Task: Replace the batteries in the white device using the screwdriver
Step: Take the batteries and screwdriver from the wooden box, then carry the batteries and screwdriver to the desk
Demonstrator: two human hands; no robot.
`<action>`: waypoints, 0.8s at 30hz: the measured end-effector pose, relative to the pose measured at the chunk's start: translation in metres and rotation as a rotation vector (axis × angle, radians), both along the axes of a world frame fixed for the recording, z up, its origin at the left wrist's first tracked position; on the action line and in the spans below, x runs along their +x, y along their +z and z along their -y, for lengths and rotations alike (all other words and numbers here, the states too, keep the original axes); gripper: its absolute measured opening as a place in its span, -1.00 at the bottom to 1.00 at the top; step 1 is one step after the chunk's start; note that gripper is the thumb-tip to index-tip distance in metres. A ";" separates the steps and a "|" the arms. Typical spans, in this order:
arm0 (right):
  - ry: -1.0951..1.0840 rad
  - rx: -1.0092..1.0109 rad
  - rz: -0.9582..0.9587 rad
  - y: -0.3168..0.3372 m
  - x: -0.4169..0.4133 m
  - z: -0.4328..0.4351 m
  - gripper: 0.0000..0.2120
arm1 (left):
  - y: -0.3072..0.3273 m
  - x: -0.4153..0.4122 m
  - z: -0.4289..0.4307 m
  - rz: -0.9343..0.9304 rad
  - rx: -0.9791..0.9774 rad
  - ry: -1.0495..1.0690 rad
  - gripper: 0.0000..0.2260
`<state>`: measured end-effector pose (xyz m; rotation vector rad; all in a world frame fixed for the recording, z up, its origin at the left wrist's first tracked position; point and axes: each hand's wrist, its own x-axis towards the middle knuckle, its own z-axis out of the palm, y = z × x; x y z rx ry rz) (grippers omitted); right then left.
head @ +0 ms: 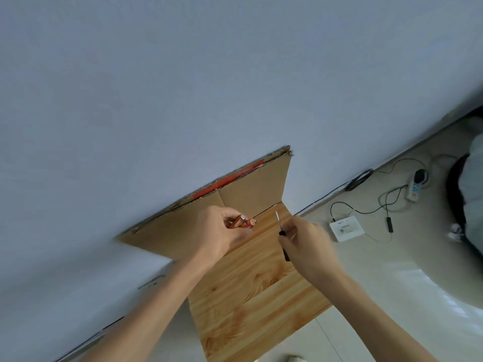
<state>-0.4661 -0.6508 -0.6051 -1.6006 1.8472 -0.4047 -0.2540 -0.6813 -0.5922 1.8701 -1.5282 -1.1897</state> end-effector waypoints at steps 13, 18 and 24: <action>-0.256 -0.248 0.195 0.298 -0.082 -0.090 -0.94 | 0.301 -0.092 -0.070 -0.390 -0.218 -0.157 -0.77; -0.350 -0.358 0.209 0.376 -0.111 -0.141 -0.93 | 0.368 -0.125 -0.098 -0.511 -0.281 -0.262 -0.70; -0.476 -0.446 0.236 0.424 -0.160 -0.201 -0.87 | 0.410 -0.187 -0.134 -0.510 -0.345 -0.479 -0.76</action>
